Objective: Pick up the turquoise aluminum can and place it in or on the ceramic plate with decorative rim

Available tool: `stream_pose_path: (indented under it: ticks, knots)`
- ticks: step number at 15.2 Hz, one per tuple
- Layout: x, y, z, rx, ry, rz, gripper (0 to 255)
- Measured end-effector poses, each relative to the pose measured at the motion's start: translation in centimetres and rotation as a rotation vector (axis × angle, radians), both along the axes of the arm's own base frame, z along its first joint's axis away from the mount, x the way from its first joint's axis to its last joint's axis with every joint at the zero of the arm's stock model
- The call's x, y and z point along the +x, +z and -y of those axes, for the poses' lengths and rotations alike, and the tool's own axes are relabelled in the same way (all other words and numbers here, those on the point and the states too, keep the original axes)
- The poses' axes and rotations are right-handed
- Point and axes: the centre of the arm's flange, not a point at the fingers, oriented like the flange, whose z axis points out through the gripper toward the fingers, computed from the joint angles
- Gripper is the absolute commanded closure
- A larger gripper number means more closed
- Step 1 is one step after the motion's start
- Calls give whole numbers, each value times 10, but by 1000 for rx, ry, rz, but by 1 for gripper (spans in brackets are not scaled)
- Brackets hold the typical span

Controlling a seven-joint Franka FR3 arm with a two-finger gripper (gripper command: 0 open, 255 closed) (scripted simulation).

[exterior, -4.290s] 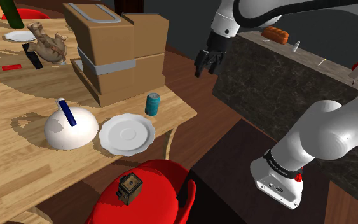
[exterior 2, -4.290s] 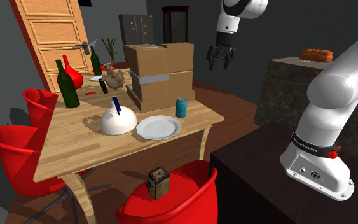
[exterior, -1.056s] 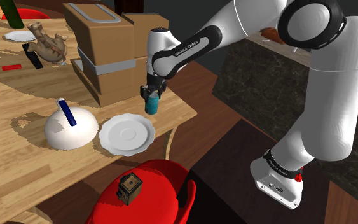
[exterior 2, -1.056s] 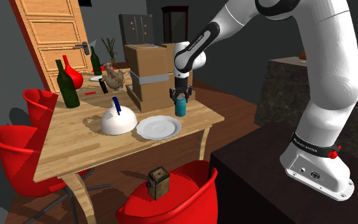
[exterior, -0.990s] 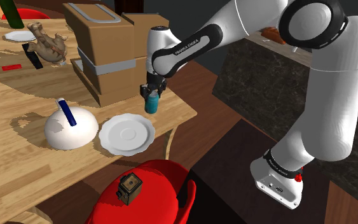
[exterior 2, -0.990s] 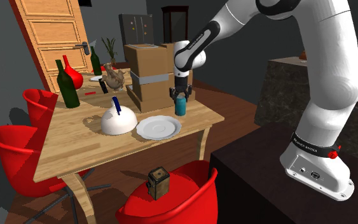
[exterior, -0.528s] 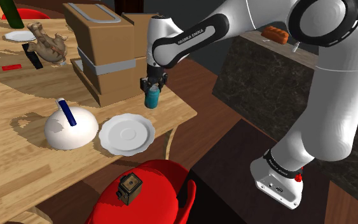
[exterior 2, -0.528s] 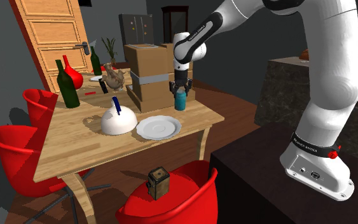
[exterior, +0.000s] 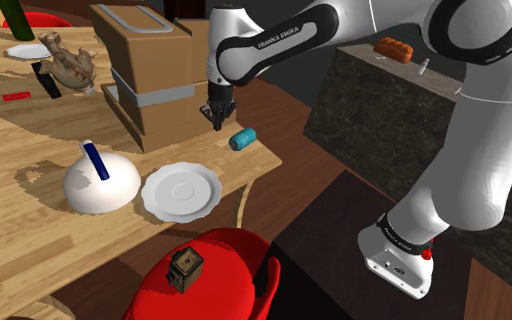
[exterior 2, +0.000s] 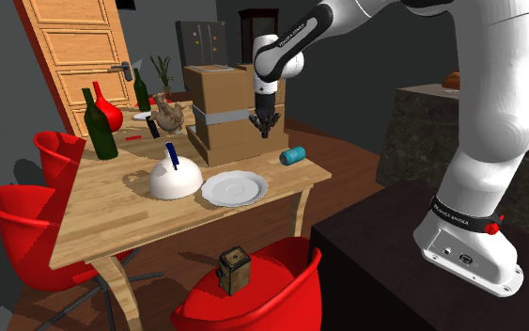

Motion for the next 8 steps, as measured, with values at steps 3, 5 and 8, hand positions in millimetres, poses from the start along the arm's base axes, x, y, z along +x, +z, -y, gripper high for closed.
stream_pose_path:
  ticks: [3,5,8]
  knots:
    - [-3,2,-12,0,1,0,0]
    - [9,-5,-3,-5,-84,-8,0]
    - [33,-22,23,-18,-287,-27,0]
